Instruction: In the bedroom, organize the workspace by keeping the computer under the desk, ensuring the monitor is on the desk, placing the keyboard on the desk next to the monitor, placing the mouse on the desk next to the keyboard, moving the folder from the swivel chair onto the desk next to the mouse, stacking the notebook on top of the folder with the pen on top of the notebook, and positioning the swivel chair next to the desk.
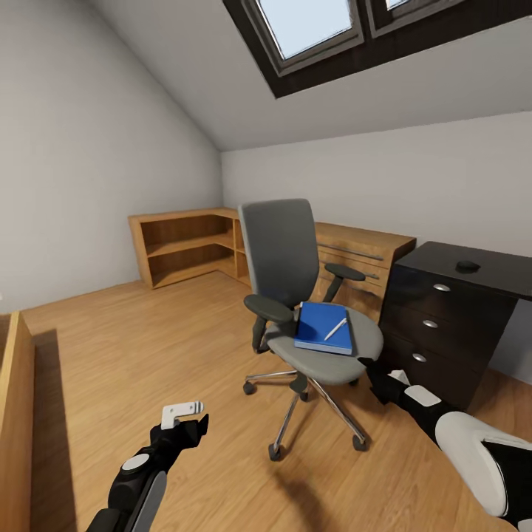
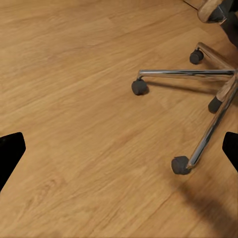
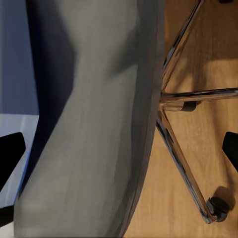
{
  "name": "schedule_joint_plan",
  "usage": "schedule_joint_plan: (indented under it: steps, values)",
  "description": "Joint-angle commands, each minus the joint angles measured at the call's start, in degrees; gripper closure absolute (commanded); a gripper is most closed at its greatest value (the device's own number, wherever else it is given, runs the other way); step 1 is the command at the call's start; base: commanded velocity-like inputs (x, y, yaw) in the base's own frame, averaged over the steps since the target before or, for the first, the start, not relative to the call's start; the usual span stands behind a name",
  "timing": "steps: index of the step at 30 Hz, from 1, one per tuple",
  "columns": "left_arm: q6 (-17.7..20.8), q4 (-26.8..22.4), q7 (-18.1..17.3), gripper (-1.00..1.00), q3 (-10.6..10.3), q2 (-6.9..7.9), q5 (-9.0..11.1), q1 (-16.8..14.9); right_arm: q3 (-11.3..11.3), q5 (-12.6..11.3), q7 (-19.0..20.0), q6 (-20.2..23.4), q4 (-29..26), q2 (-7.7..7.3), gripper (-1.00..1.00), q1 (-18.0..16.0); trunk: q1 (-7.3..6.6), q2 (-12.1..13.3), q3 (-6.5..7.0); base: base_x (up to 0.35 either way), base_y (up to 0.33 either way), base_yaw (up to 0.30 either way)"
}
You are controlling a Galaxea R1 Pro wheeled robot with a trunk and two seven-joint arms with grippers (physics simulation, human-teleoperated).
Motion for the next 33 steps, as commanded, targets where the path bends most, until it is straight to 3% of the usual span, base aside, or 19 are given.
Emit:
schedule_joint_plan:
  steps: [1, 13, 21, 33]
  values:
    - [0.2, -0.1, 0.5, -1.0, -0.1, 0.03, 0.6, 0.0, -0.4, 0.2, 0.1, 0.3, 0.0, 0.01, -1.0, 0.0, -0.01, 0.0, -0.06, 0.0, 0.0, 0.0]
    - [0.2, -0.1, 0.5, -1.0, -0.1, 0.0, 0.6, 0.0, 1.1, 0.7, 4.3, 0.3, 0.2, 1.09, -1.0, 0.0, -0.01, 0.0, -0.06, 0.0, 0.0, 0.0]
    - [0.2, -0.1, 0.5, -1.0, -0.1, 0.0, 0.6, 0.0, 1.3, 1.3, 4.9, 0.5, 0.5, 1.32, -1.0, 0.0, -0.01, 0.0, -0.06, 0.0, 0.0, 0.0]
    - [0.2, -0.1, 0.4, -1.0, 0.0, 0.04, 0.6, 0.0, 1.3, 1.7, 4.9, 0.6, 0.6, 3.21, -1.0, 0.3, -0.01, 0.0, -0.06, 0.0, 0.0, 0.0]
